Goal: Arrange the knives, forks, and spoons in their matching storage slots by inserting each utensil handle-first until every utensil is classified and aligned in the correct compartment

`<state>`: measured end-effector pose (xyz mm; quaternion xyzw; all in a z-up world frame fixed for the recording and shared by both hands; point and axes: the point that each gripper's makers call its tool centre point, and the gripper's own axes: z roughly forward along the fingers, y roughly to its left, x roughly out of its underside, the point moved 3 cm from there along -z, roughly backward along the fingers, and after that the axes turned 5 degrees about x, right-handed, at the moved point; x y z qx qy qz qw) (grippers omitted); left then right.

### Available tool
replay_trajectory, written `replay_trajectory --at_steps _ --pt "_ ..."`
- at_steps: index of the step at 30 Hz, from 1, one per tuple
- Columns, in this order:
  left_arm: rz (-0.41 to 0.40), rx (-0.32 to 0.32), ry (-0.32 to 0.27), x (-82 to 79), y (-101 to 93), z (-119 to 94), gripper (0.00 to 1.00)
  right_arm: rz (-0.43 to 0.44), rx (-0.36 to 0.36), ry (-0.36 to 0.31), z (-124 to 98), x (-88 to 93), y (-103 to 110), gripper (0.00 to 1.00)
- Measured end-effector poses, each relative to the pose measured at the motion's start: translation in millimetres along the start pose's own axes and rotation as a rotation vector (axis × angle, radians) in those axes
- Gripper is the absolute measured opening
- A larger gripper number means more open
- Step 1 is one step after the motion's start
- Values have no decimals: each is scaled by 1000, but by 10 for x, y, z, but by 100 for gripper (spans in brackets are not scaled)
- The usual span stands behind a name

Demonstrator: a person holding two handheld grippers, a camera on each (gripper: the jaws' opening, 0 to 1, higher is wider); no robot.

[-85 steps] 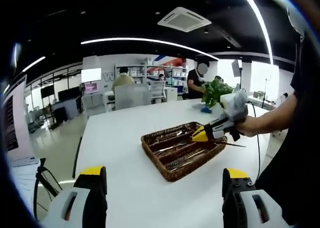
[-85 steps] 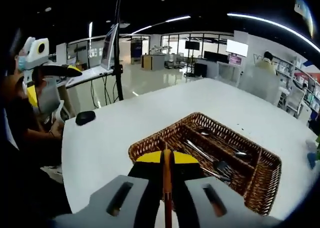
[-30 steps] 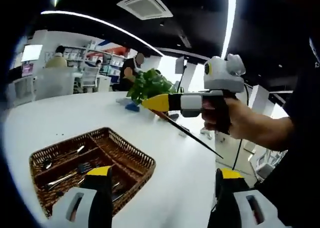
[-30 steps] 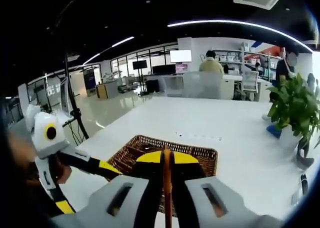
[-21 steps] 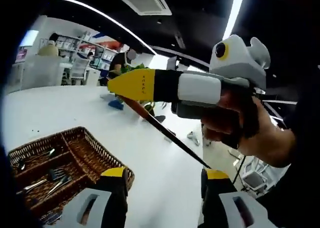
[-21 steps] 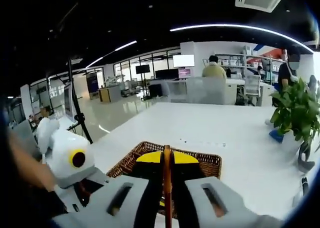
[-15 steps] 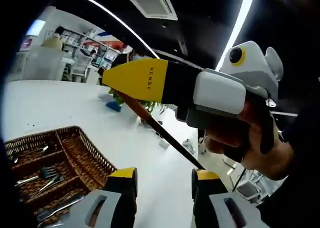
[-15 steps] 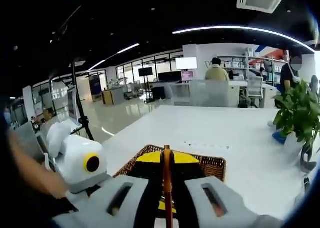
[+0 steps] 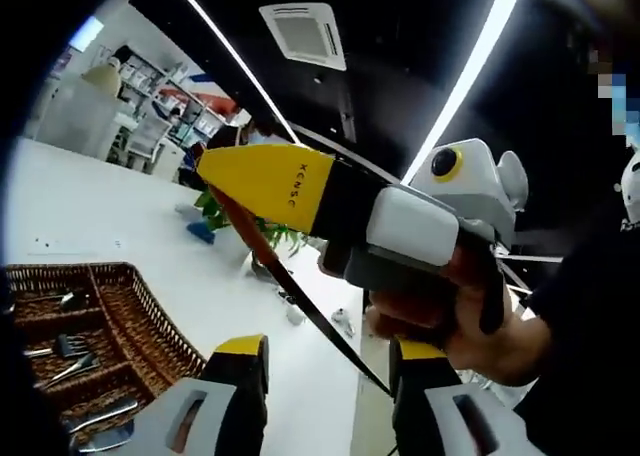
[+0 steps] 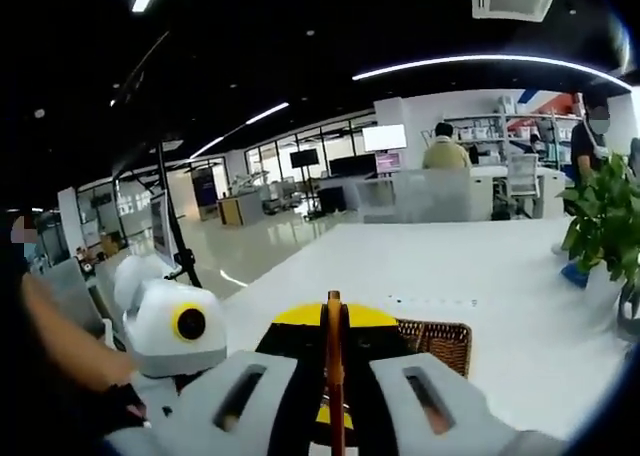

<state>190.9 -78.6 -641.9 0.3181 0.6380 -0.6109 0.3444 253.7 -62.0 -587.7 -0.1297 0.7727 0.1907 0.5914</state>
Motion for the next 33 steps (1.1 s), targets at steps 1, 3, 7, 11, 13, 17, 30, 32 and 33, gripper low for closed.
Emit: replay_trajectory --at_steps 1,3,7,11,13,17,30,32,33 --pt "0 2 0 -4 -3 -5 39 -1 -1 1 2 0 8 2" --pt "1 -3 8 2 8 -31 24 -3 -17 6 6 2 33 2" --pt "41 -12 52 51 34 -111 9 -3 -45 6 -17 -21 56 2" --pt "3 -13 49 58 70 -212 7 29 -71 -3 -49 -72 68 2" --pt "12 -37 58 62 101 -246 6 29 -80 -6 -43 -86 85 2" --pt "48 -111 71 40 228 -372 4 37 -112 -14 -48 -160 143 3" --pt "256 -229 244 -19 310 -933 2 87 -281 55 -218 -71 97 2" --pt "284 -226 282 -22 303 -981 2 63 -288 53 -222 -76 85 3" --pt "297 -223 300 -19 299 -995 2 66 -318 58 -234 -75 109 3"
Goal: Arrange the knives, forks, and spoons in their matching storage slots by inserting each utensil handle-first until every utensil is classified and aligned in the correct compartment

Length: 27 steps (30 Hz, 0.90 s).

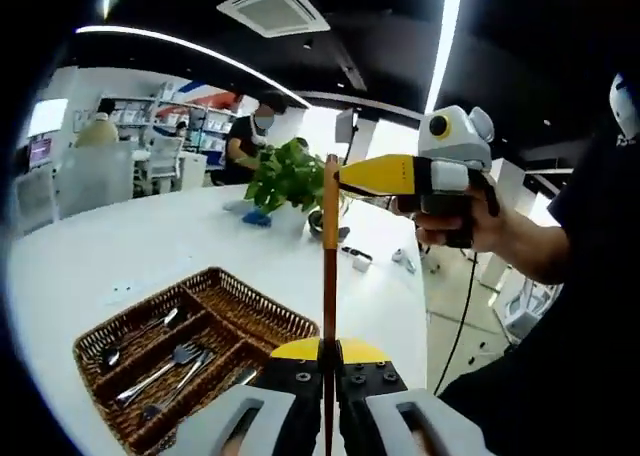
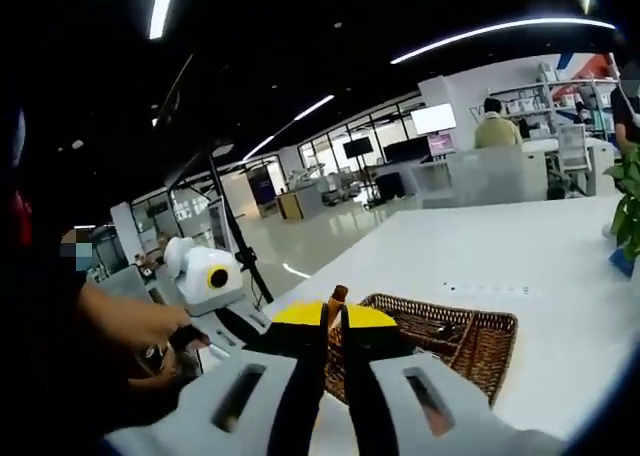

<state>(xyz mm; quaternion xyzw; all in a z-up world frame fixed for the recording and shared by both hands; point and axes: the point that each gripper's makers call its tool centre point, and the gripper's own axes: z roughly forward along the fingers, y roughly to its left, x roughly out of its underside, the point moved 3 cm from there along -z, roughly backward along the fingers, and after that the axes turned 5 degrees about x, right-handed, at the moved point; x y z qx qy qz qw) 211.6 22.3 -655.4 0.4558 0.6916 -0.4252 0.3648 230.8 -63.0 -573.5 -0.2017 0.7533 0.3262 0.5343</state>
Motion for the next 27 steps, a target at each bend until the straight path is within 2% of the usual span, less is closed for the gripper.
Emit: replay_trajectory --at_steps 2,4,5,7,9,13,15,18,21,25,27 --pt "28 5 66 47 6 -27 2 -19 -35 42 -8 50 15 3" --pt "36 14 105 64 3 -51 2 -70 -58 77 -16 107 18 4" --pt "48 18 148 91 7 -76 2 -79 -82 108 -34 151 34 2" --pt "78 29 195 105 5 -114 2 -127 -81 136 -61 198 18 0" --pt "87 34 218 100 -13 -131 2 -191 -88 134 -77 192 20 0" --pt "104 44 236 105 -24 -160 2 -177 -162 143 -115 147 90 2" --pt "110 49 247 114 -27 -180 2 -197 -190 146 -131 125 106 9" --pt "146 61 272 129 -58 -222 2 -230 -261 188 -176 172 176 10" --pt "233 94 365 193 -146 -289 2 -254 -302 221 -183 201 245 7" --pt "308 123 494 309 -236 -331 2 -245 -353 248 -146 243 349 12" --pt "308 128 484 299 -261 -310 2 -233 -356 290 -115 309 362 5"
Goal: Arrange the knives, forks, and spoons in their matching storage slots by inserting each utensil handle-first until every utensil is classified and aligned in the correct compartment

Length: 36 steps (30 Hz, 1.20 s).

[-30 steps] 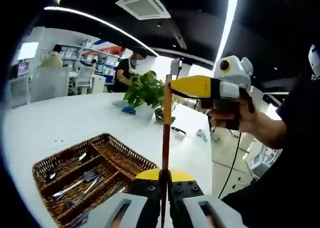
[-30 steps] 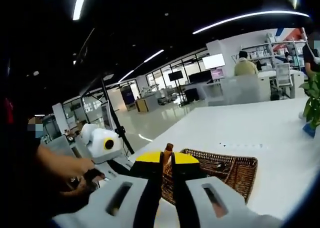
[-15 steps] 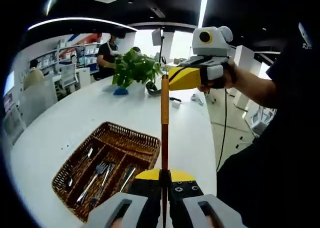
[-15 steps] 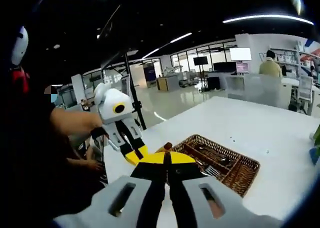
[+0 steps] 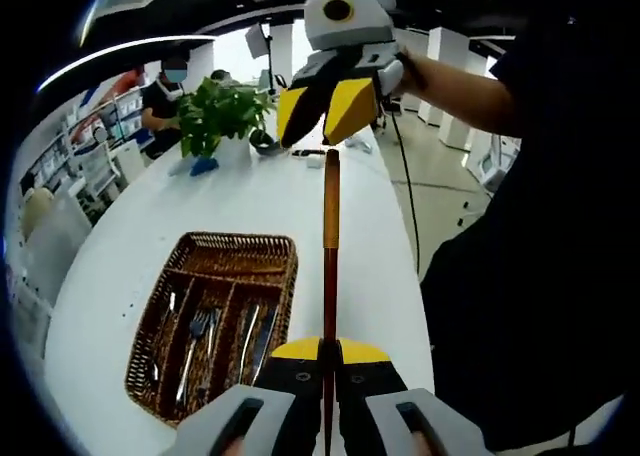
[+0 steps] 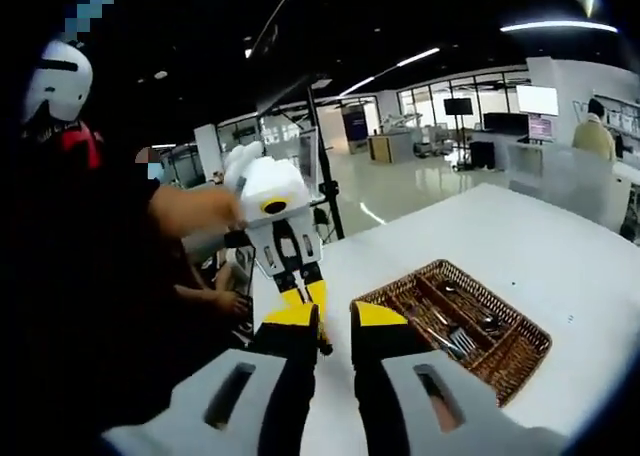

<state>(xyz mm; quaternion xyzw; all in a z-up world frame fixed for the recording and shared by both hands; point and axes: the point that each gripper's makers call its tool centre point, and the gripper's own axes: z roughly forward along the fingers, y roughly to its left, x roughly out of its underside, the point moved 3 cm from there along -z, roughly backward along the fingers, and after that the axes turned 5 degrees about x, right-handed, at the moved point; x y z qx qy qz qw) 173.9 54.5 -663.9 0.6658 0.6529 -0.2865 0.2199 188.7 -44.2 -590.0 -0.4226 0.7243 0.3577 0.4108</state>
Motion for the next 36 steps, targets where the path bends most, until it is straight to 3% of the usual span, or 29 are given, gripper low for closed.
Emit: replay_trajectory --at_steps 2,5,7,9,15,25,28,30,36 --pt "9 9 1 -17 -21 8 2 10 -38 45 75 54 61 4" --pt "40 10 35 -2 -47 54 2 67 -111 129 151 183 166 13" --pt "44 20 42 2 -69 68 2 51 -144 210 168 325 207 9" --pt "40 32 46 11 -90 62 2 34 -126 260 174 419 206 5" --pt "55 39 41 22 -153 29 2 62 -143 263 164 484 240 5" --pt "79 64 49 16 -260 26 2 31 -189 375 173 812 385 5" --pt "76 84 51 49 -295 38 2 45 -196 364 168 826 414 5" --pt "83 90 61 68 -321 54 2 -23 -183 336 187 810 392 5" --pt "74 84 83 85 -309 50 2 -64 -180 363 196 835 391 6"
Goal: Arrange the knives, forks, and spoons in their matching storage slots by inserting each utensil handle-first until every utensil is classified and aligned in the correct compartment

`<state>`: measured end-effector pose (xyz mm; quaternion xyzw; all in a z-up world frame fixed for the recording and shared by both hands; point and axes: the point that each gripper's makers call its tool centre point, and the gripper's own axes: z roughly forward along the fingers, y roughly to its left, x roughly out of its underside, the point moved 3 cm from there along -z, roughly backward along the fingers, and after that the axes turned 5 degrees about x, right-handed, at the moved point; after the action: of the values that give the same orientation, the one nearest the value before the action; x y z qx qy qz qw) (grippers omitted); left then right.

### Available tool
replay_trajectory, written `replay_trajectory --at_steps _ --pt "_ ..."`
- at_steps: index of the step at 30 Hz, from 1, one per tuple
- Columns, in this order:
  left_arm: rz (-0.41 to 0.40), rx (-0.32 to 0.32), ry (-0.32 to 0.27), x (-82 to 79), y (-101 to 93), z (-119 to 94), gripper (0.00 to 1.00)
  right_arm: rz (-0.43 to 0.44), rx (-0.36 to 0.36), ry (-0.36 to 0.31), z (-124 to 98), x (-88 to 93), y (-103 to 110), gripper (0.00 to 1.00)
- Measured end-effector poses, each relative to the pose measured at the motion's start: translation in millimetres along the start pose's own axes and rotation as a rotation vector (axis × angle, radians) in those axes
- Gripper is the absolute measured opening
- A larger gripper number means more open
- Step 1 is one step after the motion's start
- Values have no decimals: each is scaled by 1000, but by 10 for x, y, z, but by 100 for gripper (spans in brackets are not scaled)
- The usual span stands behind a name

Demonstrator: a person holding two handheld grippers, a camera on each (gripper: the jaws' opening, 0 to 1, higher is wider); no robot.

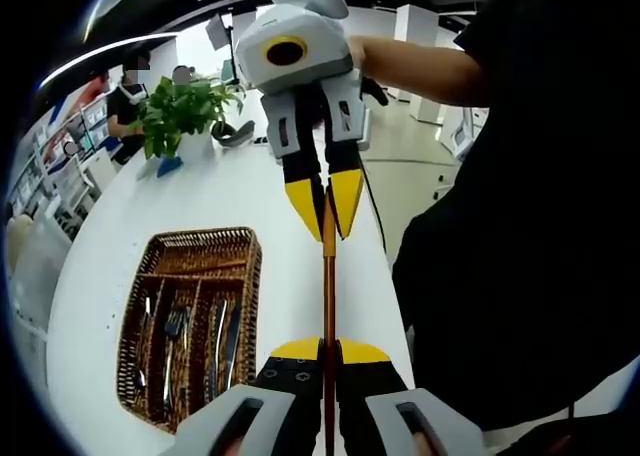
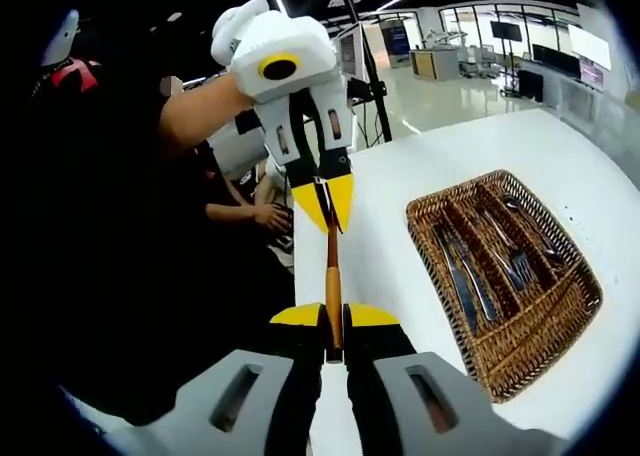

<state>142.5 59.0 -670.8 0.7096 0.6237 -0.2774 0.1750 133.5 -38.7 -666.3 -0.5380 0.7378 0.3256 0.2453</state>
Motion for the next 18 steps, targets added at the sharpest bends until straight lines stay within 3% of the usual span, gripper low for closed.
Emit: replay_trajectory --at_steps 5,16,18 --pt "12 14 31 28 -26 -3 2 -22 -5 8 -12 -29 37 6" --pt "8 35 40 35 -63 52 2 -83 -28 73 74 39 87 5" --pt "-6 31 31 54 -54 63 2 -17 -11 73 70 32 42 4"
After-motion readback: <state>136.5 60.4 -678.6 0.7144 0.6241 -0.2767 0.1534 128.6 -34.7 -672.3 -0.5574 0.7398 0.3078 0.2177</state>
